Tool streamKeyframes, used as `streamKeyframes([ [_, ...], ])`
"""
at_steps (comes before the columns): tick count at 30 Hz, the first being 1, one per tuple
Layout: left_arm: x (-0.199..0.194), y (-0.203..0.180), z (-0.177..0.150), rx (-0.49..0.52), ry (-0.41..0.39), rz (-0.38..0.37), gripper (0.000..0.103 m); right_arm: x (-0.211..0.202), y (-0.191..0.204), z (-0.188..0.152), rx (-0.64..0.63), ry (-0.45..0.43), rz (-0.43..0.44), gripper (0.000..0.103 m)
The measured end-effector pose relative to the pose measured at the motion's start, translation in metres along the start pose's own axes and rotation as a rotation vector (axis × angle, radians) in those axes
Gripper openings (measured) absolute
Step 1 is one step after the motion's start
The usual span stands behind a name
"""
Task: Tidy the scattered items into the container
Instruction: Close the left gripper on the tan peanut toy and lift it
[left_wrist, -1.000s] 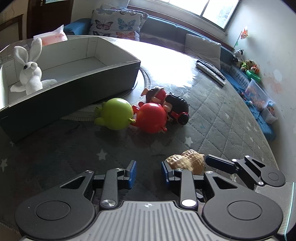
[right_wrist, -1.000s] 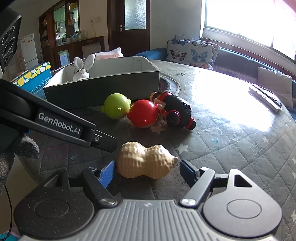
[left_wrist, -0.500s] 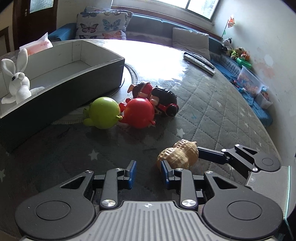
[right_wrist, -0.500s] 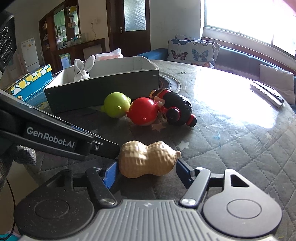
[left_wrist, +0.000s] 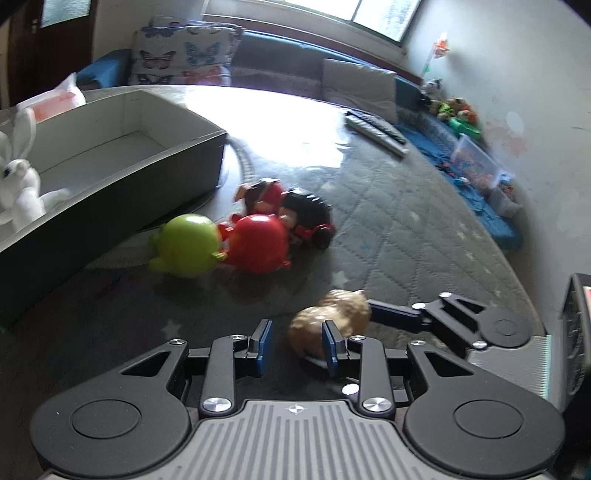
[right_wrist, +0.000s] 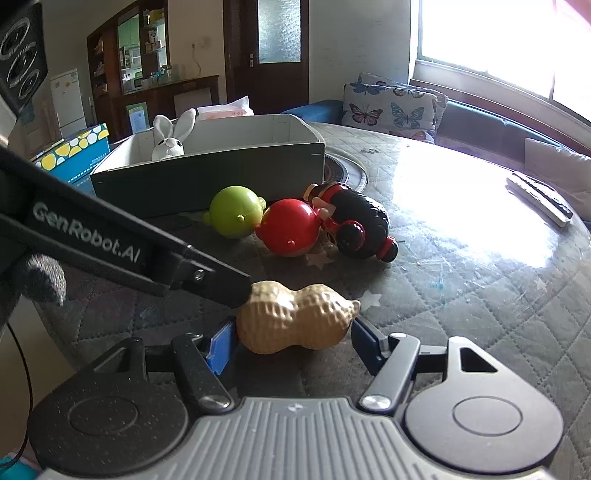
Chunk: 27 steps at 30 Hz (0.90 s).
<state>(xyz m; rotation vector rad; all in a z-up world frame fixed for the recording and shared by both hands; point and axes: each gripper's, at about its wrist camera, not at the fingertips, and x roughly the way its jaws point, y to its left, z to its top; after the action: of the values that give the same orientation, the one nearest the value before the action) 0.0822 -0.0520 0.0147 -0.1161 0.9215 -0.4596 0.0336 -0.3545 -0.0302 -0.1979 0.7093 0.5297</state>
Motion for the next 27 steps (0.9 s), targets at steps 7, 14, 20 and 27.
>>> streamKeyframes([
  [7,0.016,-0.014,0.011,0.134,0.035,-0.018,0.036,0.005,0.001,0.002,-0.020,0.001,0.002,0.068],
  [14,0.026,-0.014,0.015,0.183,0.063,-0.040,0.041,0.009,-0.001,0.004,-0.008,0.000,0.000,0.068],
  [20,0.033,-0.006,0.017,0.161,0.101,-0.060,0.046,0.012,0.000,0.008,-0.019,-0.005,-0.004,0.068],
  [27,0.027,0.008,0.011,0.076,0.087,-0.080,0.046,0.011,0.007,0.012,-0.061,-0.006,0.006,0.067],
])
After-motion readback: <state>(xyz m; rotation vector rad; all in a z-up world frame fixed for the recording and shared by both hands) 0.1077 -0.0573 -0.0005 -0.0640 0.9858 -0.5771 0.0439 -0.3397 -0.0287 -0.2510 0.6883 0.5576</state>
